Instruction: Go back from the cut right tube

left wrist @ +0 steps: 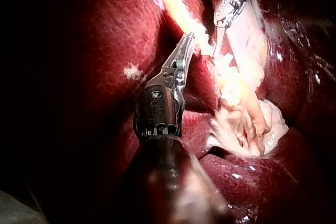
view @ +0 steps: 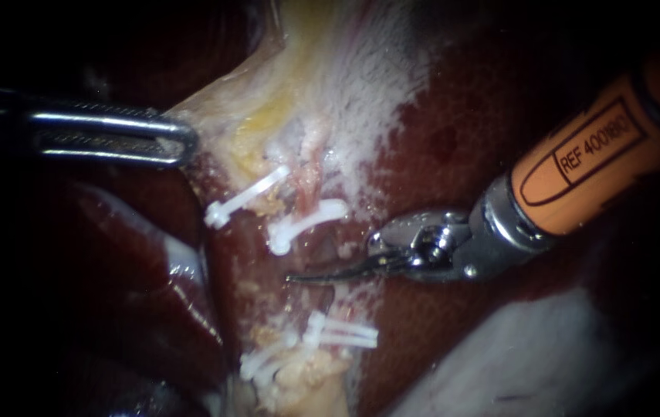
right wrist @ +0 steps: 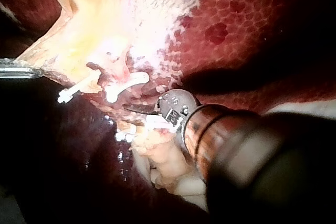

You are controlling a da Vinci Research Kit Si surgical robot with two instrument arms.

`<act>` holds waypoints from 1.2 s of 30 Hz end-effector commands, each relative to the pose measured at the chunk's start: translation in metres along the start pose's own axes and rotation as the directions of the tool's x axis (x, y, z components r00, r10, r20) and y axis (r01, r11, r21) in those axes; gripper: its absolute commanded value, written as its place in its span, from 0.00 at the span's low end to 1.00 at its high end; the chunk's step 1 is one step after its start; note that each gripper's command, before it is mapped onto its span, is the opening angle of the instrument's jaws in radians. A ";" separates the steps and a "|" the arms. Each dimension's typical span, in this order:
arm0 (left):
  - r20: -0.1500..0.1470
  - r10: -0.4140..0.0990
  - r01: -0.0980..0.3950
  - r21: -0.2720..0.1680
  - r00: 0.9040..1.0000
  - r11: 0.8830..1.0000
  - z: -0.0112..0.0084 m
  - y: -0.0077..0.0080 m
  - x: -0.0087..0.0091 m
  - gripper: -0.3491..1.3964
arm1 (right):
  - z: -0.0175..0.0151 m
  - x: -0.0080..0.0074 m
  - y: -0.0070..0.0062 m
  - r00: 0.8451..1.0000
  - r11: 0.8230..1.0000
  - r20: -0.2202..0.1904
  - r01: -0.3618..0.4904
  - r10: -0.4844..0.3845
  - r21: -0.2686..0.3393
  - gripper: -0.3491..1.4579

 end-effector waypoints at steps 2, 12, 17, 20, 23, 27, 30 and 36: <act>0.000 0.000 0.000 0.000 1.000 1.000 0.0000 0.0000 0.0000 0.00 | 0.0000 0.0000 0.0000 1.000 1.000 -0.001 0.000 0.000 -0.001 0.00; 0.000 0.001 -0.001 0.001 1.000 1.000 -0.0001 0.0001 0.0001 0.00 | -0.0005 -0.0003 -0.0001 0.999 0.999 -0.046 0.003 -0.005 -0.039 0.12; 0.000 0.001 -0.001 0.001 1.000 1.000 -0.0001 0.0001 0.0001 0.00 | -0.0007 -0.0004 -0.0001 0.998 0.999 -0.047 0.033 -0.035 -0.038 0.35; 0.000 0.001 -0.001 0.001 1.000 1.000 -0.0001 0.0001 0.0001 0.00 | -0.0007 -0.0004 -0.0002 0.998 0.998 -0.047 0.051 -0.053 -0.039 0.46; 0.000 0.001 -0.001 0.001 1.000 1.000 -0.0001 0.0001 0.0001 0.00 | -0.0008 -0.0004 -0.0002 0.997 0.998 -0.049 0.056 -0.058 -0.037 0.50; 0.000 0.001 -0.001 0.001 1.000 1.000 -0.0002 0.0001 0.0002 0.00 | -0.0009 -0.0004 -0.0003 0.995 0.996 -0.049 0.080 -0.082 -0.038 0.56; 0.000 0.001 -0.001 0.001 1.000 1.000 -0.0002 0.0001 0.0002 0.00 | -0.0015 -0.0007 -0.0004 0.995 0.995 -0.051 0.086 -0.088 -0.040 0.56; 0.000 0.003 -0.003 0.001 1.000 1.000 -0.0001 0.0003 0.0006 0.00 | -0.0038 -0.0017 -0.0008 0.992 0.993 -0.061 0.109 -0.112 -0.050 0.61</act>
